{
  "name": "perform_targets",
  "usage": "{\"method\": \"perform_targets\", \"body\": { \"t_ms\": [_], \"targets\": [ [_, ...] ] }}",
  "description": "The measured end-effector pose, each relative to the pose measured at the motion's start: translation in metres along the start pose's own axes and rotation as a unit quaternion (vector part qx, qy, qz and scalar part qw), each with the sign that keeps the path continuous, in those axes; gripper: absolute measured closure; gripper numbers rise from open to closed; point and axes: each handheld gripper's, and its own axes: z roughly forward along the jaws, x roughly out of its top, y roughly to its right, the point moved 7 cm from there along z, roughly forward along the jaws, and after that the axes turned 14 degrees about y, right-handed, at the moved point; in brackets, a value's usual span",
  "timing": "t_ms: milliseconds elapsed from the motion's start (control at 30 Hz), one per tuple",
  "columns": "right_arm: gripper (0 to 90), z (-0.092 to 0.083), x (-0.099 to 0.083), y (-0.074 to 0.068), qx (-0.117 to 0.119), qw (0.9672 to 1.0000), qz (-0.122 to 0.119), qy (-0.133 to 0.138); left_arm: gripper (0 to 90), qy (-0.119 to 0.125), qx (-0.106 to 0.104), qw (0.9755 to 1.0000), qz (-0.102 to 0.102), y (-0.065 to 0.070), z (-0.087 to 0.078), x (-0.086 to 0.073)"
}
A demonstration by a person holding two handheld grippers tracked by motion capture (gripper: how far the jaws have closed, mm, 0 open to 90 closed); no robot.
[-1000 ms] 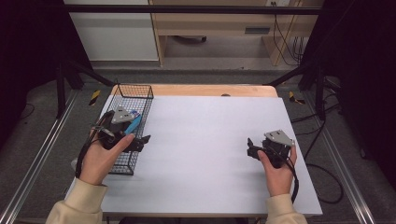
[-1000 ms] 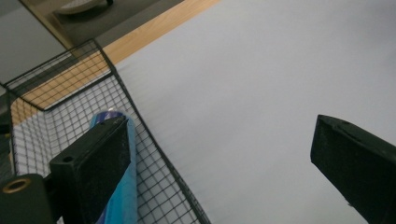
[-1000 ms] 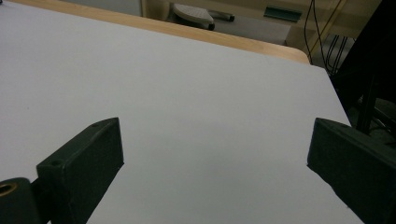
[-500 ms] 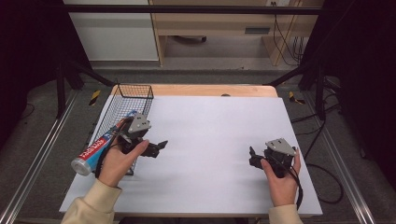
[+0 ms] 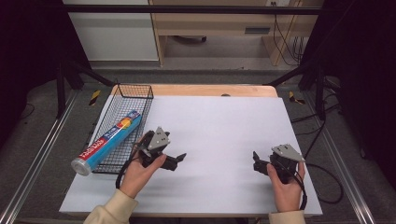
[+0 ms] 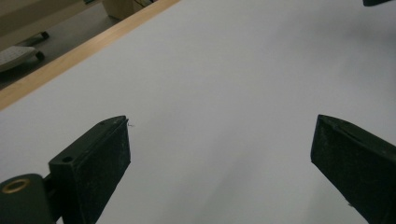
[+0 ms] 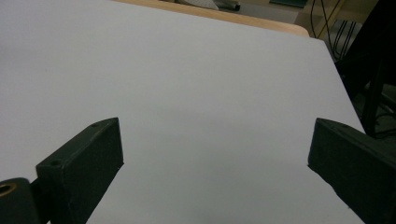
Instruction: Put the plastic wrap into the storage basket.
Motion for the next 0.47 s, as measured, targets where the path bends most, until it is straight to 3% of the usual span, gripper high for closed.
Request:
{"method": "perform_targets", "body": {
  "t_ms": [67,233,367,467],
  "targets": [
    [3.7,-0.001,-0.004,0.001,0.003,1.0,0.004,-0.002,4.9,-0.003,-0.013,0.9999,-0.002,0.006,0.003,-0.011],
    [3.8,0.002,-0.012,0.005,-0.003,1.0,-0.006,0.0,4.9,0.0,-0.015,0.9999,-0.001,0.013,-0.003,-0.029],
    [3.9,0.004,-0.014,0.006,-0.001,0.9999,-0.015,0.006,4.8,0.0,-0.013,0.9999,0.002,0.013,-0.012,-0.034],
    [4.1,0.004,-0.016,0.006,0.001,0.9996,-0.026,0.003,4.8,0.014,-0.004,0.9998,-0.011,0.01,-0.017,-0.035]
  ]
}}
